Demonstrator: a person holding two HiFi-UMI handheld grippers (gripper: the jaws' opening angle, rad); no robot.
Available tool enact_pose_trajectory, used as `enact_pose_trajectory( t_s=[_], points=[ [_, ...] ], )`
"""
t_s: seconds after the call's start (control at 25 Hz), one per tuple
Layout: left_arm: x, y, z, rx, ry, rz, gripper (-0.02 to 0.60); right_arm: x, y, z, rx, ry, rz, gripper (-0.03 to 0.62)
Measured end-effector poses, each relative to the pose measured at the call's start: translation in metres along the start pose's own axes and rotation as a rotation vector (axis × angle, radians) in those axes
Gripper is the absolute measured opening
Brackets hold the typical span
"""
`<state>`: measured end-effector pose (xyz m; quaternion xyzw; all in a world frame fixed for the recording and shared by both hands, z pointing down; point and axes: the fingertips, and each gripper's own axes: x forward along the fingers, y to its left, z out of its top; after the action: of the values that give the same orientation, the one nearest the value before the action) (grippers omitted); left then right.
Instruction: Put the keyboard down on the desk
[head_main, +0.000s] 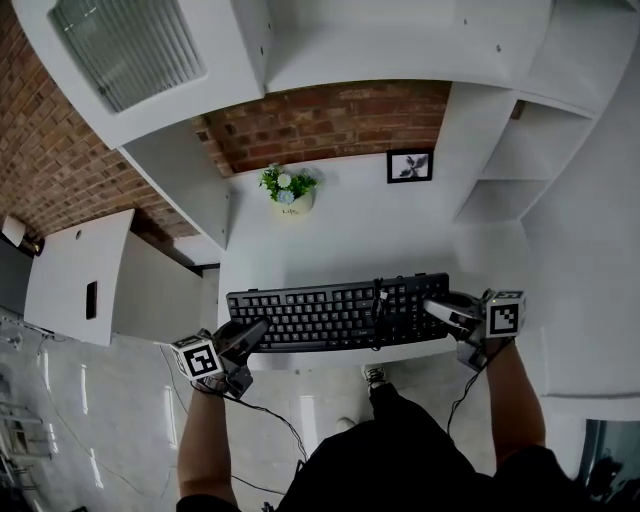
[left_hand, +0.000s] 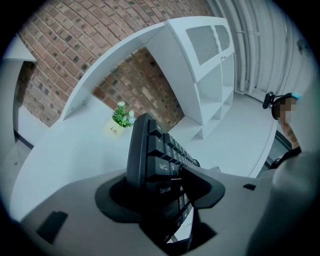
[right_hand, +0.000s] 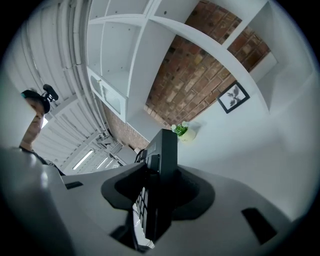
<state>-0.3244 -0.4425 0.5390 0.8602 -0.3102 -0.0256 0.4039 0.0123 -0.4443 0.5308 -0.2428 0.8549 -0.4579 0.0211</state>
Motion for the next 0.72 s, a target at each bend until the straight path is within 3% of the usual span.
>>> enact_pose_trajectory(
  t_s=[0.2, 0.32, 0.52, 0.72],
  points=[
    [0.03, 0.025, -0.001, -0.045, 0.02, 0.028, 0.279, 0.009, -0.04, 0.011, 0.05, 0.036, -0.033, 0.168],
    [0.039, 0.052, -0.007, -0.087, 0.038, 0.103, 0.284, 0.015, -0.063, 0.014, 0.081, 0.05, -0.039, 0.17],
    [0.058, 0.076, -0.015, -0.146, 0.078, 0.136, 0.288, 0.028, -0.091, 0.017, 0.098, 0.087, -0.039, 0.174],
    [0.071, 0.1, -0.023, -0.193, 0.117, 0.183, 0.295, 0.038, -0.126, 0.008, 0.2, 0.124, -0.087, 0.18]
  ],
)
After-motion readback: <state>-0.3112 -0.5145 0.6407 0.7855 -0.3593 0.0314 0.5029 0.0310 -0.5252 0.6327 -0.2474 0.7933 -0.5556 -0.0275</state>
